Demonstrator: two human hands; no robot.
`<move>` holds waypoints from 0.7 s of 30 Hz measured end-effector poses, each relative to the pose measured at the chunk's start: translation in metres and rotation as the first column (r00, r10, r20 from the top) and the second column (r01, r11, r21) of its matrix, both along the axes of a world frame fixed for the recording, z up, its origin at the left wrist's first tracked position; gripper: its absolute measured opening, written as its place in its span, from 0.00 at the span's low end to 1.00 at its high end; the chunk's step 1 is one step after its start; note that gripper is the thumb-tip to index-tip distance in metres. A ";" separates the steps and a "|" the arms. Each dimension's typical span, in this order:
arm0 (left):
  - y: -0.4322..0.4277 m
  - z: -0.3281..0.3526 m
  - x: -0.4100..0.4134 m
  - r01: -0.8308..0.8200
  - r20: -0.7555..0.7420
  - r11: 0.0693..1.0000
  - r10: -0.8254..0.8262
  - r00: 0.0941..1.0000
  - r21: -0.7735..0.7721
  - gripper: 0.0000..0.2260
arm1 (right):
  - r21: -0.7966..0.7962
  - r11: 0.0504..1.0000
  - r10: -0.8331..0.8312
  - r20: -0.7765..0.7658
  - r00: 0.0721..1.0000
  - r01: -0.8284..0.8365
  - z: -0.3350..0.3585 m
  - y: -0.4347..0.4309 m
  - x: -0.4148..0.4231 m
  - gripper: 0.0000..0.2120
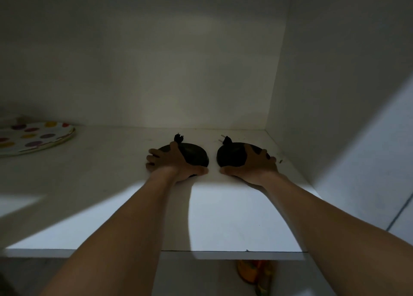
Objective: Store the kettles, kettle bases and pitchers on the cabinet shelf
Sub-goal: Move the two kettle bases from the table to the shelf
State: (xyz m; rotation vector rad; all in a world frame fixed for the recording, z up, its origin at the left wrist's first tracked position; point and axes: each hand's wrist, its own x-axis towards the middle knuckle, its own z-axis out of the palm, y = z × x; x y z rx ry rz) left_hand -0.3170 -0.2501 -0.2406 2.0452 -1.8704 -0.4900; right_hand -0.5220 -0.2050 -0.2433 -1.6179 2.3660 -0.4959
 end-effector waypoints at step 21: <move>0.319 0.017 0.203 -0.109 0.162 0.908 0.188 0.969 -0.406 0.38 | -0.217 0.913 0.338 -0.078 0.938 -0.347 0.018 0.239 0.226 0.38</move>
